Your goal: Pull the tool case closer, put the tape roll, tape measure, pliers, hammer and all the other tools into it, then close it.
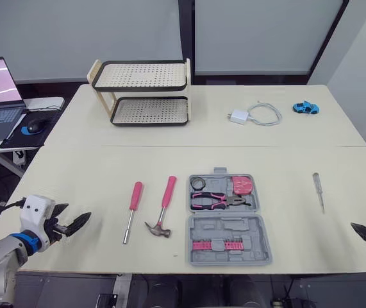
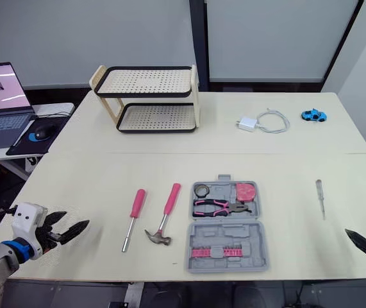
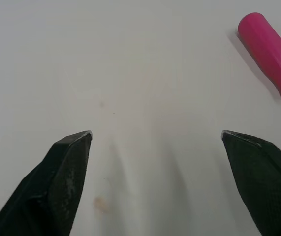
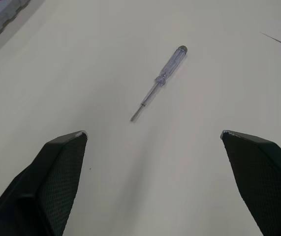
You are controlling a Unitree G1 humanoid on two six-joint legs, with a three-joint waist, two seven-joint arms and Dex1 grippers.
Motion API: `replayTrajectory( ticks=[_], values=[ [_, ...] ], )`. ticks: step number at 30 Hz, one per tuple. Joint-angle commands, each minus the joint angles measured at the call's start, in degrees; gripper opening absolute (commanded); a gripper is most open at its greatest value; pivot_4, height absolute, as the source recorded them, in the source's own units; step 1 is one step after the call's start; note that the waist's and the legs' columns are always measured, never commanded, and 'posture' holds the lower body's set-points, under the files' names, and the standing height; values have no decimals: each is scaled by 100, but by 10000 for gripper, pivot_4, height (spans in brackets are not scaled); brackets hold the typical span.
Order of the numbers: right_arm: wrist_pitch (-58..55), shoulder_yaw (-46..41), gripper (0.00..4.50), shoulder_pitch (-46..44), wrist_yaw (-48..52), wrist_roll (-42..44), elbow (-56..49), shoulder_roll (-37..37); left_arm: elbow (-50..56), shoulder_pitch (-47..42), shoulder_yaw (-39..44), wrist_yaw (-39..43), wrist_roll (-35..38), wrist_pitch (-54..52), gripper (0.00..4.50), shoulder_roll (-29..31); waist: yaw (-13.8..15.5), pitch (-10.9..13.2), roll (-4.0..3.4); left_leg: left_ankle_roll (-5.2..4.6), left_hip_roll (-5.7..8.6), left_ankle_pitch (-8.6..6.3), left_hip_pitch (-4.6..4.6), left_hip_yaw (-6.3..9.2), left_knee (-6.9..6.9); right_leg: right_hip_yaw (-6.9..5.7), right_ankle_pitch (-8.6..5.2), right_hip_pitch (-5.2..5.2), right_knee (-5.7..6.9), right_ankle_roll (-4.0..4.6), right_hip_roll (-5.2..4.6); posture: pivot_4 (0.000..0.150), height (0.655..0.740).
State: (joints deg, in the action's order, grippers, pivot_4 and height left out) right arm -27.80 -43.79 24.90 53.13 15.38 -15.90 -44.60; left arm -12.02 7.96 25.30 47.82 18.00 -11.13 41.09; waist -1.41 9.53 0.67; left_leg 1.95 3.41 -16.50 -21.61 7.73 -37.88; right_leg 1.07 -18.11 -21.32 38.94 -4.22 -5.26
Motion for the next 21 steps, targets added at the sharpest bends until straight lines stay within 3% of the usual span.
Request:
replayTrajectory(
  ticks=[1, 12, 21],
  values=[
    [125, -79, 45000, -44, -45, 83, 11, -107, 332, 67, 212, -98, 187, -60, 44818, 3, 0, 0, 0, 0, 0, 0, 0, 0, 0, 0, 0, 0, 0, 0, 0, 1500, 7400],
    [98, -21, 45000, -68, 67, 180, -6, -211, 893, 316, 247, 308, 527, -400, 44818, 321, -9, -1, -2, 0, -2, 0, 0, 0, 1, -1, 0, 0, 0, 0, 1, 1500, 7400],
    [121, 79, 45000, -303, 106, 271, 82, -451, 1622, 631, 174, 313, 729, -858, 44818, 251, -11, -1, -2, 0, -2, 0, 0, -3, 1, 2, 0, 0, -1, 0, 1, 1500, 7400]
  ],
)
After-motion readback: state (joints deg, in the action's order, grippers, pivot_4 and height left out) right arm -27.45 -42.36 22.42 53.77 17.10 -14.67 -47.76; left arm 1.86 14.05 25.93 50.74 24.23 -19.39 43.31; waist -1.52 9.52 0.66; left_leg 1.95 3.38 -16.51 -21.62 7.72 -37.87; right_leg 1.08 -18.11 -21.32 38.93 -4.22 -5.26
